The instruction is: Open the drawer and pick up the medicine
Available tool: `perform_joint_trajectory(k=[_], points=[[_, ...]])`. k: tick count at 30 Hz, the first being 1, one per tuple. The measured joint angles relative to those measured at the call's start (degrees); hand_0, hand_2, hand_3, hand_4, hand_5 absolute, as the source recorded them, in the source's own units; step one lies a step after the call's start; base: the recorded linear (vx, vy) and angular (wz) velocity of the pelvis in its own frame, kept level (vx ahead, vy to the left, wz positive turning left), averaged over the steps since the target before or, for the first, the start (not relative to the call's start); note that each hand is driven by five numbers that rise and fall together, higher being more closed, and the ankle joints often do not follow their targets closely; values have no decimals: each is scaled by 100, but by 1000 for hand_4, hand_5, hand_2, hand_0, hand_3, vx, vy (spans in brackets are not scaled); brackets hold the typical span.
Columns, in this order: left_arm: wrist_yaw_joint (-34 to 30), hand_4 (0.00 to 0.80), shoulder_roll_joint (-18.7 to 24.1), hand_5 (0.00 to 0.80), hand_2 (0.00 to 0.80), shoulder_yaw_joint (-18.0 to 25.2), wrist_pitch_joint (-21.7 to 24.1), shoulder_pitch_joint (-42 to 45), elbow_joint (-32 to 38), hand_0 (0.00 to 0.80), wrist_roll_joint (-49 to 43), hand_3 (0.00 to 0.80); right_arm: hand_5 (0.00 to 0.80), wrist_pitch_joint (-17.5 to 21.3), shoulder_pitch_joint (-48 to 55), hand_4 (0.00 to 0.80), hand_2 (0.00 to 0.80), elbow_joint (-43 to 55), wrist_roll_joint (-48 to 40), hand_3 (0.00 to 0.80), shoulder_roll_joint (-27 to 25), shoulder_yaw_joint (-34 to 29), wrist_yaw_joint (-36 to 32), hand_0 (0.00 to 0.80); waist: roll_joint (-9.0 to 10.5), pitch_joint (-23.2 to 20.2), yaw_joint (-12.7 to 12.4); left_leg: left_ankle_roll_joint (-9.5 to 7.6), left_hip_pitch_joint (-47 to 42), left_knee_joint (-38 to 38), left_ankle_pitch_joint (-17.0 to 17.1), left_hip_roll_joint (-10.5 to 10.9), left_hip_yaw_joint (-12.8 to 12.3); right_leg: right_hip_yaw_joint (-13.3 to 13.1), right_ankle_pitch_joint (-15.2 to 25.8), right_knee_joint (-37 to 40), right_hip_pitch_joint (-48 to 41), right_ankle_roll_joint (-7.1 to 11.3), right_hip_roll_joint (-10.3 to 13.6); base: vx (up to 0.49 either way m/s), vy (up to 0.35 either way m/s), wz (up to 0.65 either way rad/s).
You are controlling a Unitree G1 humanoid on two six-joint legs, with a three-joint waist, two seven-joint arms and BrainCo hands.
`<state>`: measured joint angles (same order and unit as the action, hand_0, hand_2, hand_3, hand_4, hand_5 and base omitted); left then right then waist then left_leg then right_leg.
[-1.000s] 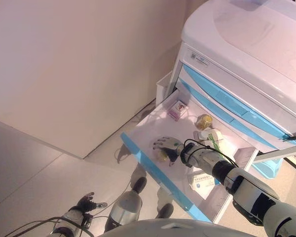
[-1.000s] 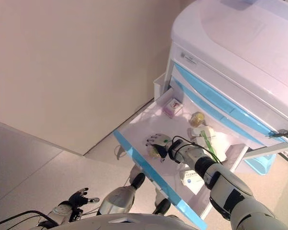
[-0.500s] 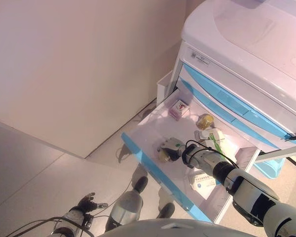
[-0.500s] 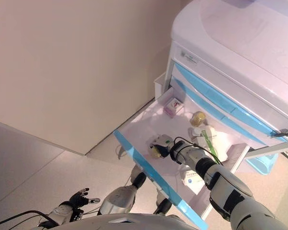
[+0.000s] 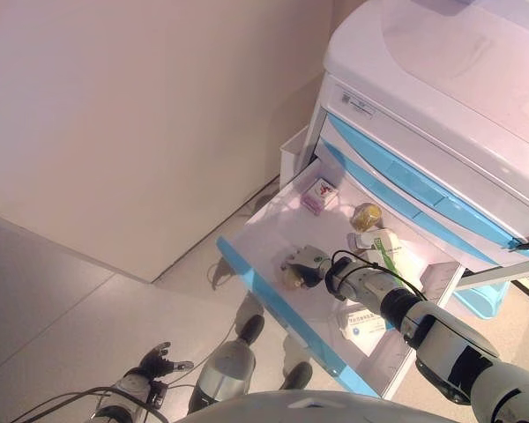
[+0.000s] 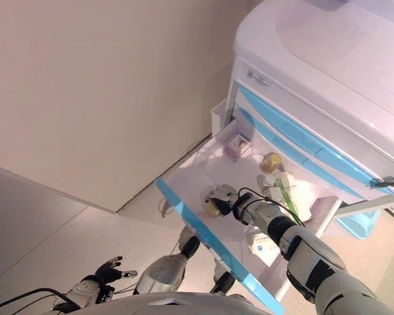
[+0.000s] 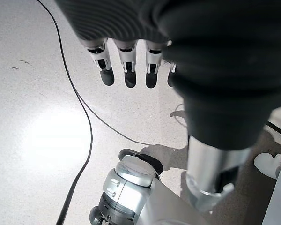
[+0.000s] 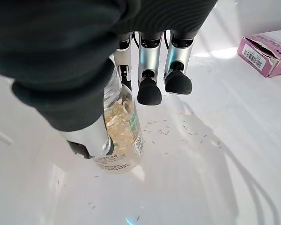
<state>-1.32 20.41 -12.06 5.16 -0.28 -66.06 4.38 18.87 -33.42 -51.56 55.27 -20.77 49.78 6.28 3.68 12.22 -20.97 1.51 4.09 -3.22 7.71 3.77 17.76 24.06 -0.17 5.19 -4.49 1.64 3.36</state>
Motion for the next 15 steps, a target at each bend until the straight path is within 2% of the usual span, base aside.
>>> perform_joint_trajectory(k=[8,11,15], points=[[2,0,-1,0,0,1,-2,0,1,0,0,0,800,-27,13,800,800,116,-52,800,-19,-3,-175,800,2,-1,5,0,-5,0,0,-1,-3,-2,0,0,-2,0,-1,0,0,0],[3,0,-1,0,0,11,-14,2,5,0,0,0,800,-193,92,800,800,679,-369,800,-169,-7,-740,800,6,-1,27,-1,-17,-4,0,-4,-16,-14,1,0,-4,1,-1,4,1,-2],[0,0,29,0,0,71,-113,22,9,0,4,0,800,-520,136,800,800,2083,-1104,800,-755,-10,-1830,800,86,-18,114,-1,-70,-38,-1,-41,-126,-147,13,-13,14,-14,-14,24,12,-14]])
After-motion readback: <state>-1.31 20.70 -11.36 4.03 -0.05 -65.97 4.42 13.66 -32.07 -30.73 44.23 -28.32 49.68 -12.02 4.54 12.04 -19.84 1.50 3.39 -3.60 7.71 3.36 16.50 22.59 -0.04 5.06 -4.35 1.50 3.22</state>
